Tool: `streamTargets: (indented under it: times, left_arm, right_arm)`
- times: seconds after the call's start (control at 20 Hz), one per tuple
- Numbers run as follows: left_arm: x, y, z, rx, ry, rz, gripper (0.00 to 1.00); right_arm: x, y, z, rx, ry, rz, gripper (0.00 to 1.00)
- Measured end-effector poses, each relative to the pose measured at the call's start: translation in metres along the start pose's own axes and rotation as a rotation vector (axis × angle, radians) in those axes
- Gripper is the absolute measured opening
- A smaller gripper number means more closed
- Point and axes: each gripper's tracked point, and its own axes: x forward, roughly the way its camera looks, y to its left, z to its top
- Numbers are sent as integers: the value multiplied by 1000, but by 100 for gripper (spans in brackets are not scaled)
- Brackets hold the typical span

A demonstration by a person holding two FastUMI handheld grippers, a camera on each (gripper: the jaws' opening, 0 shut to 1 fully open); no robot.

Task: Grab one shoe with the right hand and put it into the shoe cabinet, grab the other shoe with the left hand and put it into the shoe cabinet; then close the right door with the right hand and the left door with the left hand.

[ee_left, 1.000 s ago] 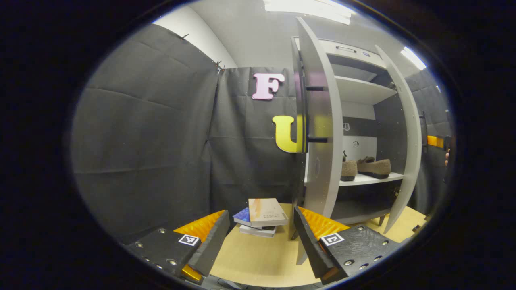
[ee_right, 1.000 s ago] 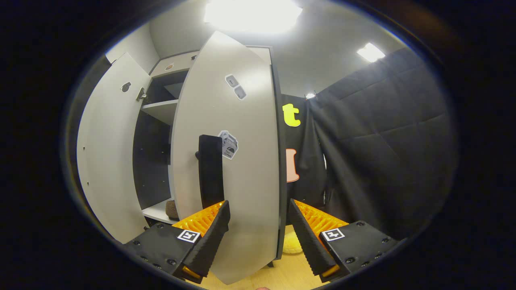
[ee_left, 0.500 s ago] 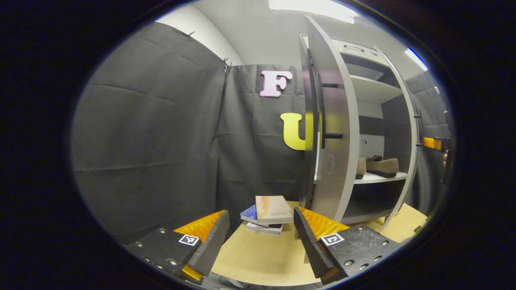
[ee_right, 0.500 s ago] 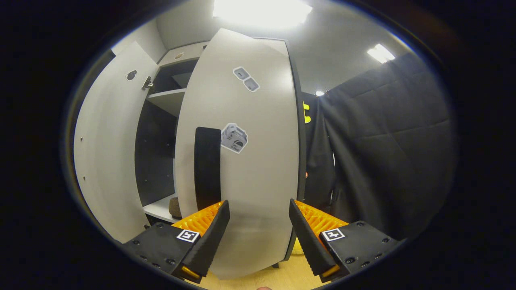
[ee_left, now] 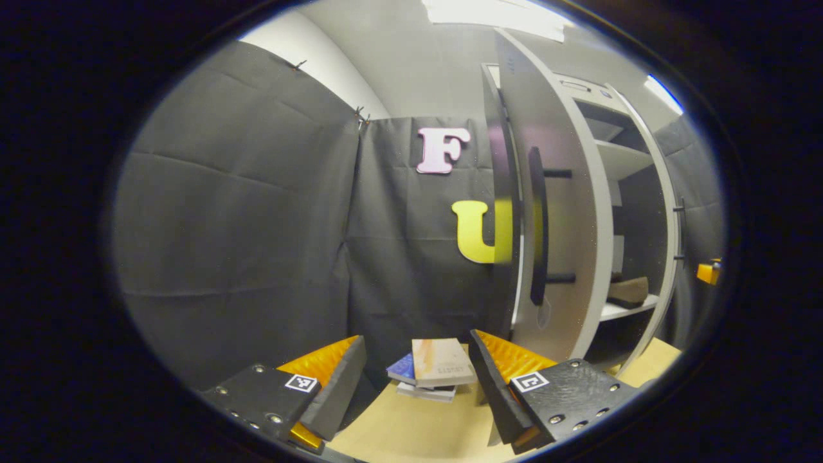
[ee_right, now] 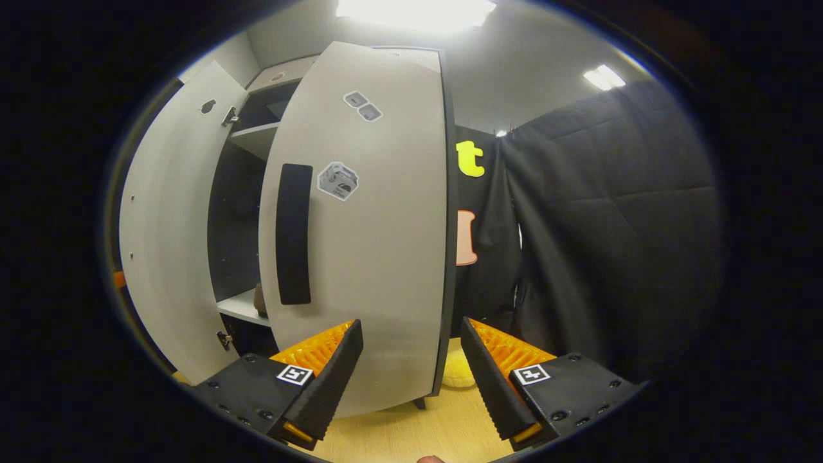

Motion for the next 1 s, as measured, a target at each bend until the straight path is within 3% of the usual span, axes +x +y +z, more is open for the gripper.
streamTargets:
  times: [0.05,0.15,0.3,0.35,0.55,0.7,0.75,0.85,0.9,1.0]
  left_arm:
    - [7,0,7,0,-9,5,89]
    - [16,-3,19,-4,-26,10,96]
    - [21,-12,37,1,-62,2,88]
    - [22,-17,41,6,-74,-6,96]
    - [20,-32,50,73,-95,-2,96]
    - [16,-40,51,82,-91,-7,85]
    - [14,-41,54,76,-93,-4,96]
    - [9,-43,56,76,-99,0,90]
    - [7,-45,57,76,-103,-4,96]
    - [4,-53,57,73,-104,-18,96]
  right_arm:
    - [-2,-5,-2,4,4,-5,97]
    - [-7,-16,-6,14,6,-17,98]
    - [-14,-35,-10,21,10,-47,97]
    - [-17,-42,-11,24,12,-59,97]
    - [-28,-60,-26,46,30,-93,97]
    - [-32,-66,-32,68,36,-94,96]
    - [-33,-67,-33,71,36,-95,94]
    - [-34,-67,-35,77,37,-90,96]
    - [-35,-67,-37,77,38,-84,96]
    - [-34,-65,-38,74,41,-72,96]
